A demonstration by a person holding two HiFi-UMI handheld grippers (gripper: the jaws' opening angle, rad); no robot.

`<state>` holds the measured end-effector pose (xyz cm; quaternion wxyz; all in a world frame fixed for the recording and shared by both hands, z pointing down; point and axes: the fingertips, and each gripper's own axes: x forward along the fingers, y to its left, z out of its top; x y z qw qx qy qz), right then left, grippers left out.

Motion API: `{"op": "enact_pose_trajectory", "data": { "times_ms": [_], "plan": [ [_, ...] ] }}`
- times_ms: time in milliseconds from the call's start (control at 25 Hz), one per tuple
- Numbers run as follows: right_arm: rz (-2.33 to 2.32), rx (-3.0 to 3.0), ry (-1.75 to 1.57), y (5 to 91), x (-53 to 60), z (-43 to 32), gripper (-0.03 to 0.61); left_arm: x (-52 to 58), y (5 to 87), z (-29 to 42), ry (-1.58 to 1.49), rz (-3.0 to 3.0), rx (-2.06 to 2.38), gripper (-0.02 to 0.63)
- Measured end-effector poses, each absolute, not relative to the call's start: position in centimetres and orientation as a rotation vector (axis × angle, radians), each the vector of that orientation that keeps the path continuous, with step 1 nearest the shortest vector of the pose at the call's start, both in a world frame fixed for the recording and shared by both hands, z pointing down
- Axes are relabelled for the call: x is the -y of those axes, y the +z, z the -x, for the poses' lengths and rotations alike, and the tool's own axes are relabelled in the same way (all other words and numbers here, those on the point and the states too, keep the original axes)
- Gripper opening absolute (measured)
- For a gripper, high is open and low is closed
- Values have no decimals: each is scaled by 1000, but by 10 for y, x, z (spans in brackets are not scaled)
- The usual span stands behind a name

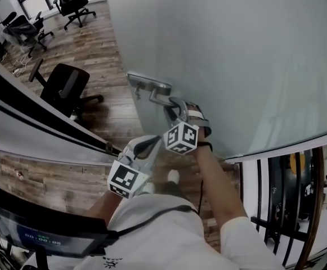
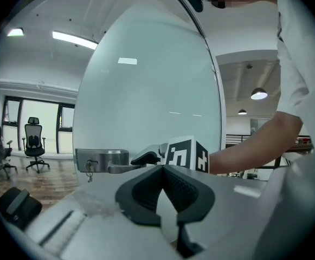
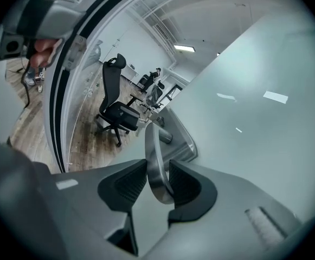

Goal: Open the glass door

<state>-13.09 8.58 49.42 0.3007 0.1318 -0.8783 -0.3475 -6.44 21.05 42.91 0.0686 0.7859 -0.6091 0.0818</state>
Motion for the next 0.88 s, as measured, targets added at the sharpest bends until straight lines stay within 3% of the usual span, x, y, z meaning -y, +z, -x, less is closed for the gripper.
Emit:
{"op": "enact_pose_trajectory", "data": {
  "times_ms": [320, 880],
  "plan": [
    [-285, 2326, -972, 504, -85, 172, 115, -193, 433, 130, 234, -2227, 1985, 3],
    [-254, 2343, -929, 502, -22, 187, 103, -130, 431, 138, 250, -2069, 2123, 3]
  ]
}}
